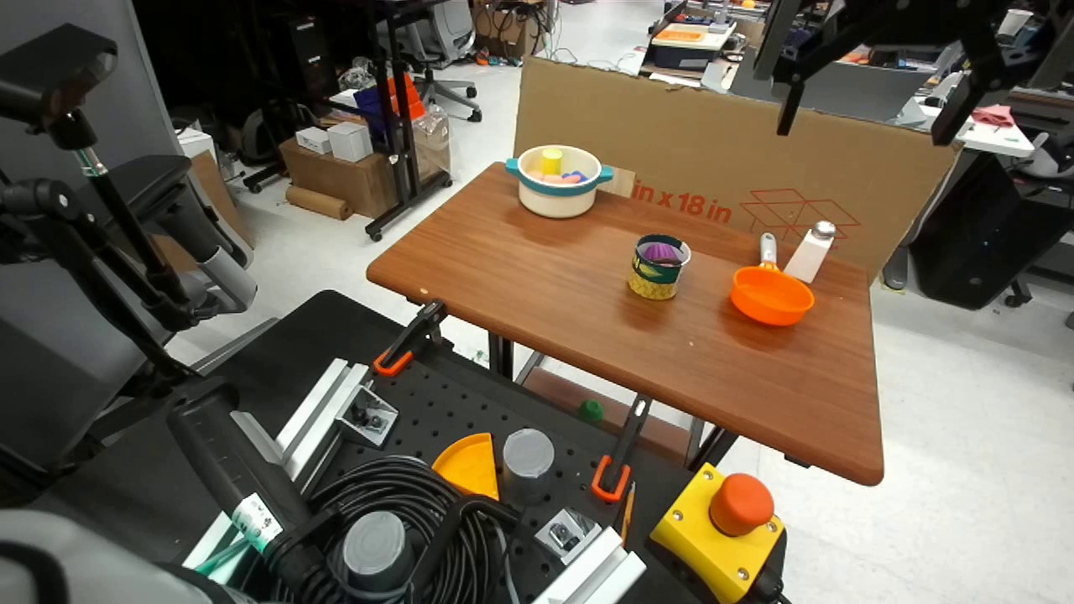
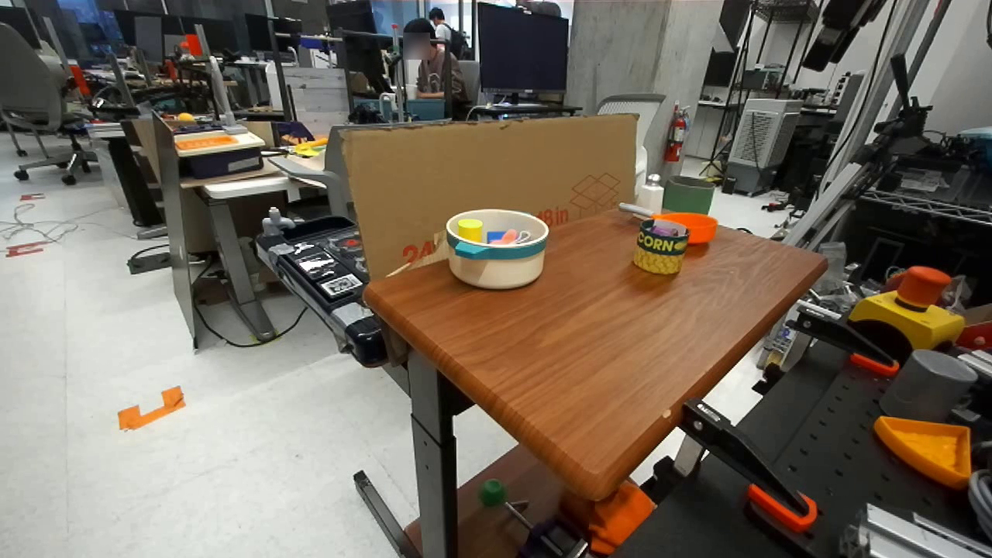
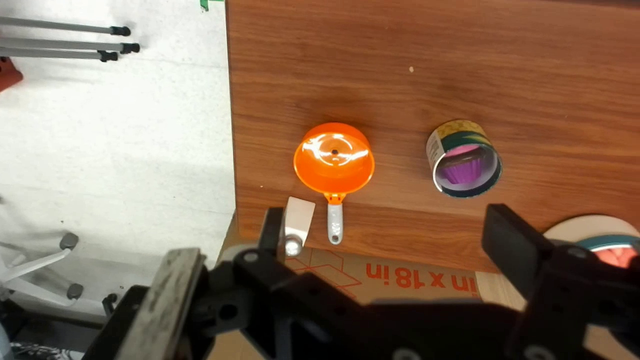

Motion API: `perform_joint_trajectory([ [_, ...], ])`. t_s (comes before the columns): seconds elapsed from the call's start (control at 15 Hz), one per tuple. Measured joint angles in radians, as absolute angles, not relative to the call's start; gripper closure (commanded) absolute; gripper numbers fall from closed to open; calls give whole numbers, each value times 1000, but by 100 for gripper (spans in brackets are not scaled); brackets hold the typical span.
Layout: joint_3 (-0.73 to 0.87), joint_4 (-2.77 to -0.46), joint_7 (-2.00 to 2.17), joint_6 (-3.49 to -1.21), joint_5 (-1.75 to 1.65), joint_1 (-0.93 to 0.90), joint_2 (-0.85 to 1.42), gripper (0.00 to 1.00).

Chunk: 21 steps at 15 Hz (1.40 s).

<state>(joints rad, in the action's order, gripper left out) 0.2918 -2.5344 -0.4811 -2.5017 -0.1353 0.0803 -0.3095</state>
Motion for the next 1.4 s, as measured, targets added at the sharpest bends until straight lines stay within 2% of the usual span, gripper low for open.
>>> perform_joint_trajectory([
  [0.33,272,-2499,-524,-2454,-155,70,-284,0],
  [0.93,143,-2319,-215,-2457,-316,82,-96,0],
  [1.13,140,-2304,-271,-2445,-269,77,-85,0],
  [1.4,140,-2279,-487,-2356,-41,62,-85,0],
])
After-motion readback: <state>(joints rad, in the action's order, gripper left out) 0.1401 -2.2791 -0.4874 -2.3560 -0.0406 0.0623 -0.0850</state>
